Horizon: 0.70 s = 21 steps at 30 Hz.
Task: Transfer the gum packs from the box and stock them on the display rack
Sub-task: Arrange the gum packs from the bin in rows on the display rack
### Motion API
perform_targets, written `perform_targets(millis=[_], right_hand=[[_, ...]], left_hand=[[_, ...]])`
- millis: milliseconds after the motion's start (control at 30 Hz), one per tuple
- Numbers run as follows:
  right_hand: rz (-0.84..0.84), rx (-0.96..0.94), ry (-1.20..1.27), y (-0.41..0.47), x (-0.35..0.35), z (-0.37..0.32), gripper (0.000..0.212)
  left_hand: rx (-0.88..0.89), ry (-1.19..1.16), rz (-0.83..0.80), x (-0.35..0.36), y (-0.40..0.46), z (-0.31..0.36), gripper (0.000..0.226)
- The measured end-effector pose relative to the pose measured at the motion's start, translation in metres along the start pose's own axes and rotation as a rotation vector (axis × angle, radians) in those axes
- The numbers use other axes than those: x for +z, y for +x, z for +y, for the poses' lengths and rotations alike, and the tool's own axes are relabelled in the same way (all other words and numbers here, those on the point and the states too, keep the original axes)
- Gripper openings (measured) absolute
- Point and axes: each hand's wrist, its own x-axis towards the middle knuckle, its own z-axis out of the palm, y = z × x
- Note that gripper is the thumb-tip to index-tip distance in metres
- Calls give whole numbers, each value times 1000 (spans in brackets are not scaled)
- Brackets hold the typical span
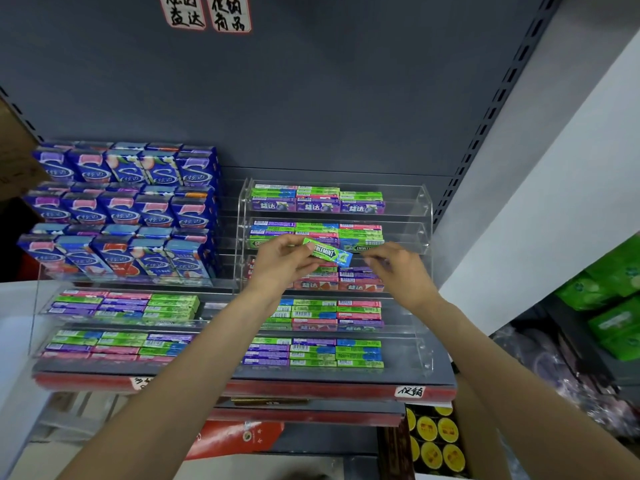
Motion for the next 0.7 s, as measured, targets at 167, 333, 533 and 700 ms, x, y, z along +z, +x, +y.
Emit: perform_targets(millis=[167,333,533,700], right_hand=[[-87,26,459,-3,-10,-17,28],[-125,-13,499,2,-19,-17,48],[5,61,508,0,-30,5,47],[123,182,467,-1,-22,20,27]], left_hand=[[34,89,-92,15,1,-3,21],[131,189,-99,32,3,1,19],[431,931,-223,19,14,-17,21],[594,1498,-369,9,18,-30,47]])
